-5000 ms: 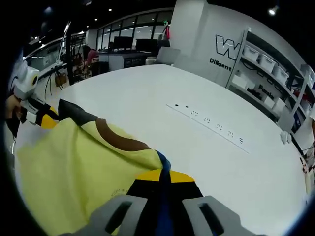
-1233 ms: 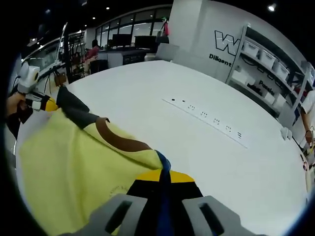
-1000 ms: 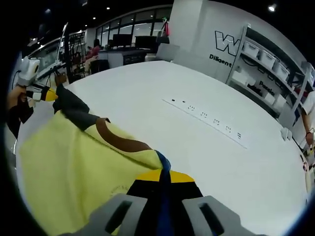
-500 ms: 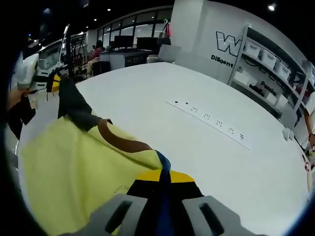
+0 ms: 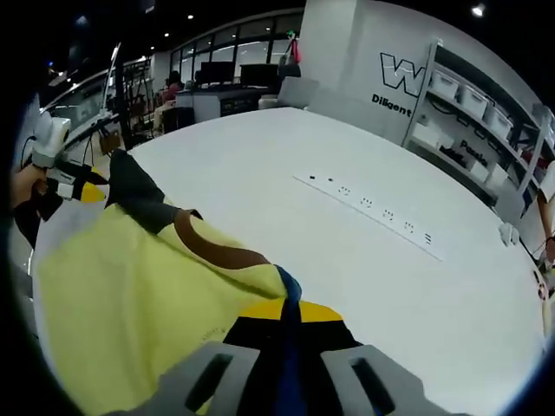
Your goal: Fold the garment on the visible template until the final outline fits inside the template.
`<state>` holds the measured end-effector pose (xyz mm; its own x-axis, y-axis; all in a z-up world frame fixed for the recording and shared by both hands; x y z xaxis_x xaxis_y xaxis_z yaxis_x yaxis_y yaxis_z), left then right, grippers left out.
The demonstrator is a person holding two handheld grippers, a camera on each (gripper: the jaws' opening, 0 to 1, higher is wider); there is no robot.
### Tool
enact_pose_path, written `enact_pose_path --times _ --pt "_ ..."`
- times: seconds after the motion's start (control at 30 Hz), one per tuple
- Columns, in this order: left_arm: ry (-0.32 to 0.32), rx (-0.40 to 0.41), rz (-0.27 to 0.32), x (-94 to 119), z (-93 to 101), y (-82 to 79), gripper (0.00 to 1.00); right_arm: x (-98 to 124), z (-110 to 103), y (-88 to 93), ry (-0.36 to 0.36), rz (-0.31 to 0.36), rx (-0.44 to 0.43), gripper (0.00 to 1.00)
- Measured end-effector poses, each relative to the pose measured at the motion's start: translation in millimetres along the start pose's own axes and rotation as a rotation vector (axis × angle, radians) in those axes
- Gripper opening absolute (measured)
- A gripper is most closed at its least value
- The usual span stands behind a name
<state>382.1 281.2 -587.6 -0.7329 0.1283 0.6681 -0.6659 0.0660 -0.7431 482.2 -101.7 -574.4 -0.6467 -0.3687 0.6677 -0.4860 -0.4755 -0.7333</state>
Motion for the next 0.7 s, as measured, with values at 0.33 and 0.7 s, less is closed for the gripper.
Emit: enact_pose_path --times 0.33,0.7 --pt "0.000 -0.002 -0.016 -12 10.2 6.8 0.29 0 0 2.0 -0.003 -0.005 0.000 0.00" --pt "-0.015 -0.009 -0.008 -12 12.4 6.1 0.07 0 0 2.7 -0.005 -0.009 -0.002 0.00"
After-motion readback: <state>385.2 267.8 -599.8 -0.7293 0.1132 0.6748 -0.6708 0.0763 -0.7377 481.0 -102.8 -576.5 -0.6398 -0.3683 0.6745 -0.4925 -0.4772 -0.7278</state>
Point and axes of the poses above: the point that each gripper's makers call its tool centre point, and the gripper's own axes: x roughly backward along the fingers, z roughly to its right, y roughly out of its underside, the point moved 10 cm from there along x, roughly backward along the fingers, and after that the axes turned 1 degree about z, right-handed, at the moved point
